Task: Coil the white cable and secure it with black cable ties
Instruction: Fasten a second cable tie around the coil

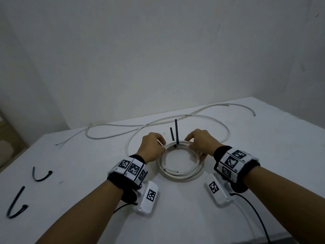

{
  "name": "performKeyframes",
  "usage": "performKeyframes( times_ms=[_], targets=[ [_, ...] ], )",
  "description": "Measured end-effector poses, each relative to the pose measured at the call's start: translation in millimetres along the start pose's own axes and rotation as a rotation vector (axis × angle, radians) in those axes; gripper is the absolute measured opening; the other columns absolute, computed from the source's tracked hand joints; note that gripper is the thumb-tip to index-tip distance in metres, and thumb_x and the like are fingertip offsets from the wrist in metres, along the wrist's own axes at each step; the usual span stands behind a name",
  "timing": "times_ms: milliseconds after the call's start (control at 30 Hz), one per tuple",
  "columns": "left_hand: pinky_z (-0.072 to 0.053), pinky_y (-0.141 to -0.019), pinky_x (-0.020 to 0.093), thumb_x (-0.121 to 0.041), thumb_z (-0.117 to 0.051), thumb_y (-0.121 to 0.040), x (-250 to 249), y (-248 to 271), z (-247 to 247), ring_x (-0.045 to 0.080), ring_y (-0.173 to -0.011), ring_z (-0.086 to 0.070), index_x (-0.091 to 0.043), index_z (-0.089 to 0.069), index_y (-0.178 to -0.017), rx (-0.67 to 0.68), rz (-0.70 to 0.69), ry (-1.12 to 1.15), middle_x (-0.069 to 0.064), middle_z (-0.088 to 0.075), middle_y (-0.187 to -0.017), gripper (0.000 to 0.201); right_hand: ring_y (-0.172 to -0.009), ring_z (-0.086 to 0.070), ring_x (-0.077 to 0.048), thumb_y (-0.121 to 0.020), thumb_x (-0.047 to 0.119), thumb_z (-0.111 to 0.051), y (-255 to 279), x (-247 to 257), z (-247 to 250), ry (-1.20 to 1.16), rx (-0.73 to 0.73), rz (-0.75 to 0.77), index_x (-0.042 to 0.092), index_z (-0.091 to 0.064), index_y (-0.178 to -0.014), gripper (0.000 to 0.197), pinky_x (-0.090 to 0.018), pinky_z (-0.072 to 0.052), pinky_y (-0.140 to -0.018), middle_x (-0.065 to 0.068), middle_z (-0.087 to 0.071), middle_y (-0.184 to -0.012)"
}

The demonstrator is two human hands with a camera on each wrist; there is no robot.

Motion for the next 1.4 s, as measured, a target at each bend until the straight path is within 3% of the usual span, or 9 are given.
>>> performKeyframes(
  times_ms=[100, 233, 400, 500, 567, 733, 1000, 1133, 1400],
  targets=[
    [-0.039, -0.054, 0.007, -0.007, -0.064, -0.084, -6, 1, -1, 0.011, -0.075, -0.056, -0.008, -0.066, -0.099, -0.011, -0.042, -0.076, 0.006, -0.061, -0.095, 0.015, -0.057, -0.065, -0.031, -0.09, 0.002, -0.052, -3, -2, 0, -0.004, -0.007, 0.003, 0.011, -0.06, -0.119, 0.031, -0.032, -0.055, -0.04, -0.009, -0.051, -0.094],
    [-0.036, -0.083, 0.022, -0.034, -0.069, -0.086, -29, 13, -6, 0.018, -0.111, -0.052, -0.015, -0.067, -0.106, 0.017, -0.179, -0.173, 0.003, -0.059, -0.116, 0.028, -0.066, -0.068, -0.034, -0.09, 0.003, -0.056, -2, -3, 3, -0.022, -0.021, 0.004, 0.01, -0.06, -0.116, 0.027, -0.031, -0.056, -0.041, -0.007, -0.047, -0.103],
    [-0.043, -0.085, 0.02, -0.043, -0.083, -0.068, -48, 47, -38, 0.007, -0.104, -0.052, -0.026, -0.069, -0.108, 0.433, -0.308, -0.254, -0.01, -0.056, -0.108, 0.046, -0.056, -0.065, -0.027, -0.088, 0.003, -0.057, 0, -5, 4, -0.033, -0.023, 0.022, 0.008, -0.059, -0.116, 0.028, -0.03, -0.056, -0.042, -0.009, -0.052, -0.098],
    [-0.042, -0.074, 0.01, -0.038, -0.084, -0.068, -44, 55, -50, 0.004, -0.093, -0.054, -0.022, -0.072, -0.104, 0.507, -0.344, -0.347, -0.011, -0.061, -0.102, 0.042, -0.054, -0.063, -0.024, -0.089, 0.004, -0.056, 4, -2, 10, -0.011, -0.058, 0.048, 0.004, -0.062, -0.108, 0.02, -0.028, -0.056, -0.044, -0.009, -0.057, -0.093],
    [-0.04, -0.063, 0.006, -0.033, -0.083, -0.071, -45, 57, -54, 0.002, -0.08, -0.057, -0.017, -0.074, -0.096, 0.504, -0.351, -0.309, -0.008, -0.067, -0.093, 0.03, -0.06, -0.064, -0.026, -0.09, 0.005, -0.054, 7, 1, 17, 0.019, -0.101, 0.066, -0.001, -0.068, -0.099, 0.018, -0.033, -0.059, -0.052, -0.011, -0.064, -0.084],
    [-0.044, -0.061, 0.006, -0.027, -0.08, -0.076, -49, 60, -53, -0.003, -0.065, -0.057, -0.012, -0.076, -0.091, 0.473, -0.371, -0.256, -0.009, -0.067, -0.08, 0.022, -0.056, -0.061, -0.029, -0.088, 0.006, -0.054, 11, -6, 20, 0.088, -0.099, 0.056, -0.005, -0.07, -0.092, 0.02, -0.042, -0.06, -0.06, -0.017, -0.067, -0.072],
    [-0.046, -0.064, 0.008, -0.034, -0.08, -0.075, -45, 58, -51, 0.0, -0.075, -0.062, -0.016, -0.075, -0.093, 0.466, -0.339, -0.203, -0.011, -0.068, -0.083, 0.026, -0.077, -0.072, -0.029, -0.09, 0.014, -0.057, 19, -11, 17, 0.089, -0.029, 0.053, 0.003, -0.068, -0.094, 0.015, -0.035, -0.061, -0.06, -0.018, -0.071, -0.085],
    [-0.05, -0.075, 0.021, -0.037, -0.074, -0.08, -52, 42, -25, 0.01, -0.084, -0.066, -0.017, -0.076, -0.085, 0.293, -0.338, -0.067, -0.003, -0.073, -0.087, 0.021, -0.077, -0.072, -0.029, -0.091, 0.015, -0.057, 16, -13, 33, 0.083, -0.059, 0.056, 0.003, -0.067, -0.094, 0.016, -0.035, -0.061, -0.059, -0.019, -0.071, -0.085],
    [-0.051, -0.07, 0.032, -0.036, -0.069, -0.085, -66, -15, 7, 0.021, -0.078, -0.066, -0.017, -0.072, -0.074, 0.103, -0.343, -0.112, 0.005, -0.073, -0.079, 0.022, -0.075, -0.069, -0.028, -0.09, 0.016, -0.059, -19, -12, 59, 0.098, -0.088, 0.045, 0.002, -0.068, -0.095, 0.017, -0.032, -0.059, -0.056, -0.017, -0.069, -0.084]
  ],
)
Point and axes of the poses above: each hand's wrist, its own y-axis away from the middle knuckle, its own z-axis out of the back of the hand, x = y × z, the point moved 10 cm from there along -y, towards the middle knuckle
